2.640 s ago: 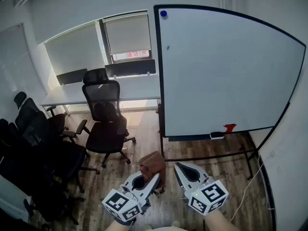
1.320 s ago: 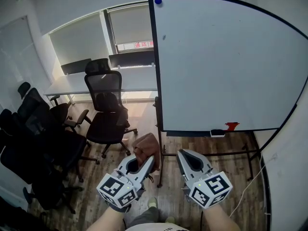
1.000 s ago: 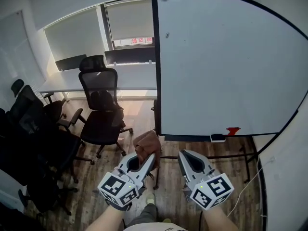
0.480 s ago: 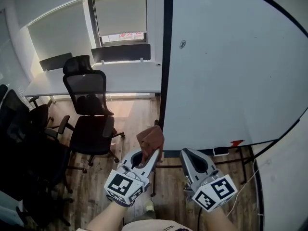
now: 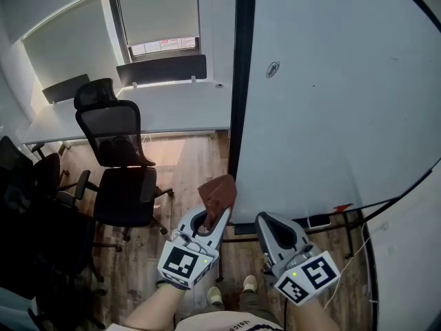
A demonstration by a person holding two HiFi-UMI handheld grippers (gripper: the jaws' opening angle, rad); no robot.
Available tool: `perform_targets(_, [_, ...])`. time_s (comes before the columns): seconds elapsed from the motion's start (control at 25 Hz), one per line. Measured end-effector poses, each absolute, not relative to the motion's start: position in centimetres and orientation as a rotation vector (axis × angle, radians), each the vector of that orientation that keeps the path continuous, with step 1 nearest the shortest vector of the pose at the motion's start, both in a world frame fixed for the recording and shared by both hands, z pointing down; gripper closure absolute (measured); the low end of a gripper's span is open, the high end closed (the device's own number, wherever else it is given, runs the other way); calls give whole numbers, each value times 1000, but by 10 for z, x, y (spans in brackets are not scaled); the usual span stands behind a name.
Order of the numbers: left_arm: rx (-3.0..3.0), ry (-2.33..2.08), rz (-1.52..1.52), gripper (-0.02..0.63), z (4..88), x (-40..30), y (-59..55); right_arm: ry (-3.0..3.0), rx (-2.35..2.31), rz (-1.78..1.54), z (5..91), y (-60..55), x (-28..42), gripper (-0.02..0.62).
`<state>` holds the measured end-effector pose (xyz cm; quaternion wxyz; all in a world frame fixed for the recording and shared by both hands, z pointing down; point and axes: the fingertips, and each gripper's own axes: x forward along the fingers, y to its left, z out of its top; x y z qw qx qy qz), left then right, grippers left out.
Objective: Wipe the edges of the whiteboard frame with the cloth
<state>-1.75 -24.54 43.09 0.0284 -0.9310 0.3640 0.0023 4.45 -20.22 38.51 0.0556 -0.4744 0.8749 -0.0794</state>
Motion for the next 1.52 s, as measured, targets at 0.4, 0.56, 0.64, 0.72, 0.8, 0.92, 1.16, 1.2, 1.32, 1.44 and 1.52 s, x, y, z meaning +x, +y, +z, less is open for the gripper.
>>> perform_targets(0.4, [-2837,1206,-9,541,431,-4,-284,2748,-1302,-226,380,-240,50,591])
perform_targets(0.56, [-2843,1228,36,541,423,-3,-291,2762,-1275,-224,377,-251,52,591])
perform_targets(0.64, [-2843,1228,39,541,420,-4,-292,2764,-1261,-211,373,-252,51,591])
perform_targets(0.72, [-2847,1224,48,541,416,-4,-292,2765,-1248,-197,369,-253,50,591])
perform_targets(0.8, [-2843,1213,62,541,408,-4,-293,2767,-1236,-181,364,-253,49,591])
perform_targets(0.92, [-2842,1187,87,541,392,-5,-294,2770,-1220,-149,352,-254,46,591])
perform_targets(1.16, [-2839,1135,110,541,364,-3,-297,2780,-1211,-72,326,-258,45,591])
perform_targets(1.2, [-2840,1126,111,541,359,-3,-297,2782,-1209,-60,322,-258,45,591])
perform_targets(1.32, [-2841,1105,112,541,346,-2,-294,2780,-1201,-30,306,-257,46,591])
perform_targets(1.44, [-2836,1086,131,541,330,-2,-294,2778,-1209,19,288,-258,48,591])
perform_targets(1.52, [-2836,1071,147,541,319,-2,-295,2778,-1217,51,279,-260,50,591])
